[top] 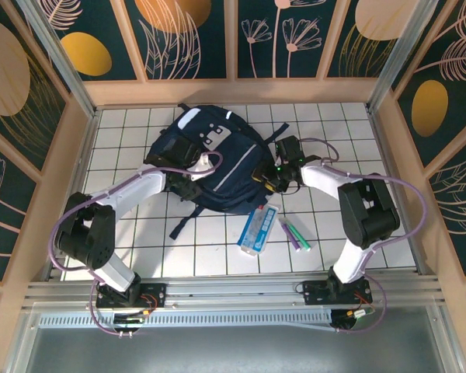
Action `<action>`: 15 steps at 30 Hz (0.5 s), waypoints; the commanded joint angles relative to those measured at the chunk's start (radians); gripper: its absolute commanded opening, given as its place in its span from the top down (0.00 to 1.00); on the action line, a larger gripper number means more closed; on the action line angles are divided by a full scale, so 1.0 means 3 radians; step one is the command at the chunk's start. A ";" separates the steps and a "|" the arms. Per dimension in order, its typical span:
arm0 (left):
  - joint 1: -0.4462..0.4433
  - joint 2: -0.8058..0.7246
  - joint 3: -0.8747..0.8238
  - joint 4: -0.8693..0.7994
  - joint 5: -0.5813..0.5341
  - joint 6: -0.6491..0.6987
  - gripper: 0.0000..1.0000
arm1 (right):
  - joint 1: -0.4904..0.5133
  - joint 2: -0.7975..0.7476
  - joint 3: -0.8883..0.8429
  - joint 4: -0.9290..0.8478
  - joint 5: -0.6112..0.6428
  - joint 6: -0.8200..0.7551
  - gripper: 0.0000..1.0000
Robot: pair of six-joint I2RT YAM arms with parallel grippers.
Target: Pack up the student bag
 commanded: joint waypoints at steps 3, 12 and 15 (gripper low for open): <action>-0.0012 0.0076 -0.0093 0.0359 -0.0061 0.0791 0.23 | -0.0113 -0.0030 0.0210 0.0174 0.0043 -0.0213 1.00; -0.0012 0.0380 0.0073 0.0222 0.0191 0.1090 0.25 | -0.0622 0.0382 0.0733 0.0031 -0.0796 -0.1137 1.00; -0.0011 0.0386 0.0095 0.0152 0.0188 0.1008 0.27 | -0.0671 0.0672 0.1130 -0.0250 -0.0694 -0.1626 1.00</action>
